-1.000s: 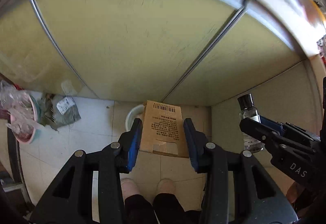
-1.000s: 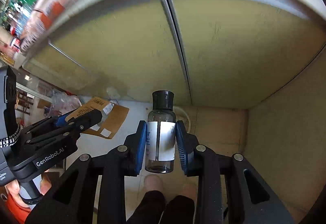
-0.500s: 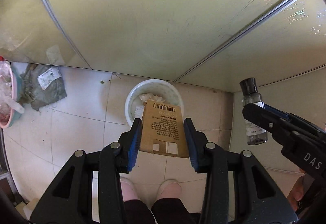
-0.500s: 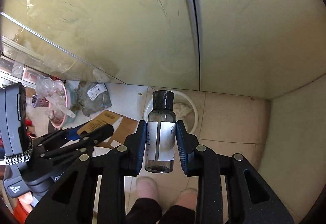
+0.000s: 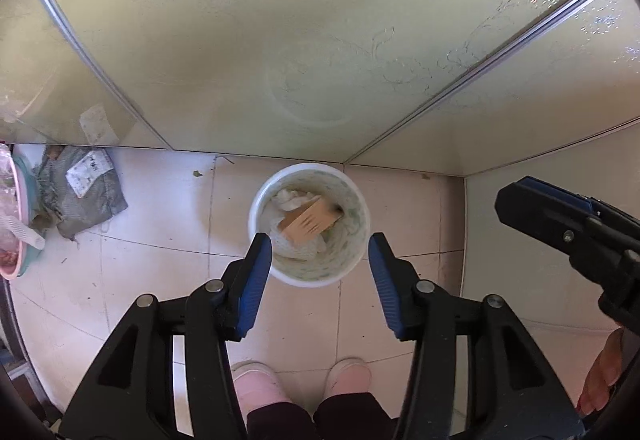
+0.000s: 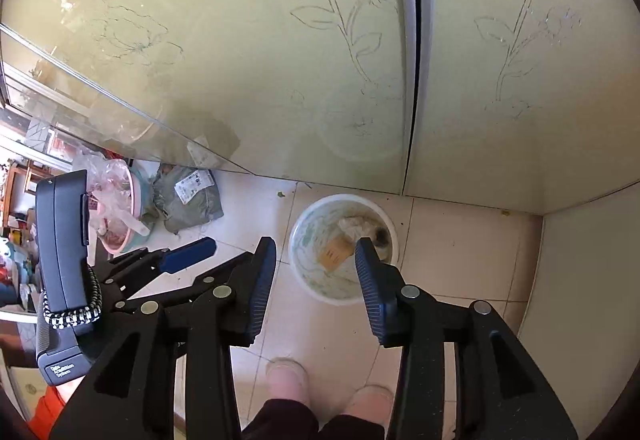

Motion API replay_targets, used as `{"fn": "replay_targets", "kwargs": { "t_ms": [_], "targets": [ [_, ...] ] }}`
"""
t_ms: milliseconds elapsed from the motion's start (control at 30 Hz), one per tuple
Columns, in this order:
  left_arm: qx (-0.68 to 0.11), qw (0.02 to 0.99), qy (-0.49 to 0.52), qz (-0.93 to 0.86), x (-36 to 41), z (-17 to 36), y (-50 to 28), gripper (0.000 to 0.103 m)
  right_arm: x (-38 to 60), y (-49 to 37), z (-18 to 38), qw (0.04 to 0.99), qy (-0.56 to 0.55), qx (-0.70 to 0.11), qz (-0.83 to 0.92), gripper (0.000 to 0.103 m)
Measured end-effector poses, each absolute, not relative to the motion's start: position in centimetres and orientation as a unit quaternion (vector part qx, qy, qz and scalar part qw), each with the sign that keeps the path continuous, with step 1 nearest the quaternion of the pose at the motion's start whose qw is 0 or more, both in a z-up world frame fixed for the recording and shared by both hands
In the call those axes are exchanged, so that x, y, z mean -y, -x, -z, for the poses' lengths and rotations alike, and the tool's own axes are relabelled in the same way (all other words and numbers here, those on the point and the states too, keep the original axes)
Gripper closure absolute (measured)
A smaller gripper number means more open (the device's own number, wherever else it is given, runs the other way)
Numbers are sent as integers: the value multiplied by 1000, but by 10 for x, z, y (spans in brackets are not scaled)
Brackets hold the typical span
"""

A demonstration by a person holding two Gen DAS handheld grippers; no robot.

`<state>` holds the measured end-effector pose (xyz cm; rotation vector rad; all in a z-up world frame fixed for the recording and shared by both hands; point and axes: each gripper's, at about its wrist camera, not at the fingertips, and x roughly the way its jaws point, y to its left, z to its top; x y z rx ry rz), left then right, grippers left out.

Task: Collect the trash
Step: 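Open both grippers over the bin to drop the bottle and box, then raise both grippers back up to the counter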

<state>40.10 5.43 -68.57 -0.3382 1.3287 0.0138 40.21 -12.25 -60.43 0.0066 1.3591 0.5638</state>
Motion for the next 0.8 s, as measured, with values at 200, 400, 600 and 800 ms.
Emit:
{"fn": "replay_targets", "kwargs": {
  "t_ms": [200, 400, 600, 800],
  "targets": [
    [-611, 781, 131, -9, -57, 637, -391, 54, 124, -400, 578, 737, 5, -630, -245, 65],
    [-593, 797, 116, -9, -64, 557, -379, 54, 131, -391, 522, 744, 1, -626, -234, 65],
    [-561, 821, 111, -7, -66, 454, -369, 53, 133, -380, 442, 763, -2, -606, -227, 65],
    [-506, 858, 92, 2, -67, 340, -355, 53, 139, -366, 342, 797, -13, -560, -226, 65]
  ]
}}
